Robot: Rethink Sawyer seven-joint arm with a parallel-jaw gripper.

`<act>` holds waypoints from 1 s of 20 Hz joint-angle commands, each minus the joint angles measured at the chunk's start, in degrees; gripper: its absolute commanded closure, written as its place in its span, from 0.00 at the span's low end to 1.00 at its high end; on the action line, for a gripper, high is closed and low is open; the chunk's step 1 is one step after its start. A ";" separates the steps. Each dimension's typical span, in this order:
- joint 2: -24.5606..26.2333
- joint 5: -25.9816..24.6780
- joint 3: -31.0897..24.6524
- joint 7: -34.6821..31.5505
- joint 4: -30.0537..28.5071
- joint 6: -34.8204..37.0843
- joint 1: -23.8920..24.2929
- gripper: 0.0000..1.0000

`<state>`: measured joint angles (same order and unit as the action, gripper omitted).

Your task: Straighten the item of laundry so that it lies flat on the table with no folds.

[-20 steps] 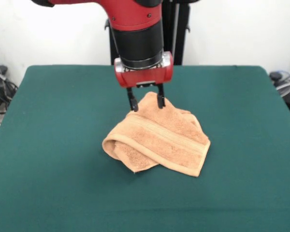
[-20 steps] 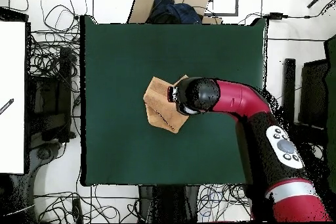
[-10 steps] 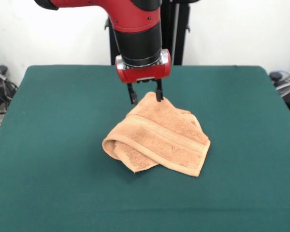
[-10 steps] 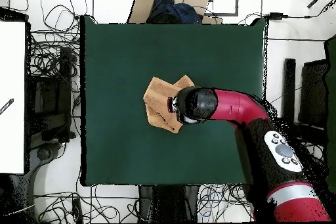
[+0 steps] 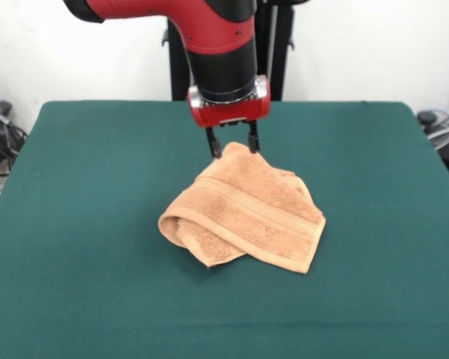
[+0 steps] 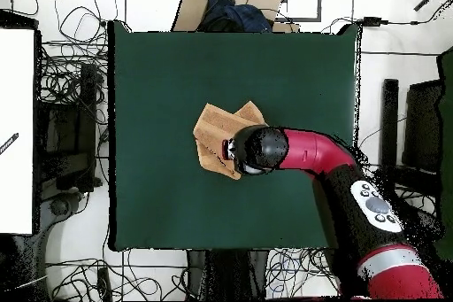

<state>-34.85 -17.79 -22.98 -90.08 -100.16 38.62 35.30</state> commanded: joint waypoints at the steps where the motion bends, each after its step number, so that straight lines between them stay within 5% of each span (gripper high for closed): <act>1: 2.96 -3.71 -1.58 -0.70 -2.24 -5.39 -1.17 0.00; 8: 10.55 -5.97 -0.38 0.08 3.58 -7.88 -2.97 0.00; 20: 8.75 -5.93 -0.61 0.09 3.94 -4.93 -3.13 0.00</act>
<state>-26.77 -20.38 -22.99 -90.08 -98.52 34.91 33.94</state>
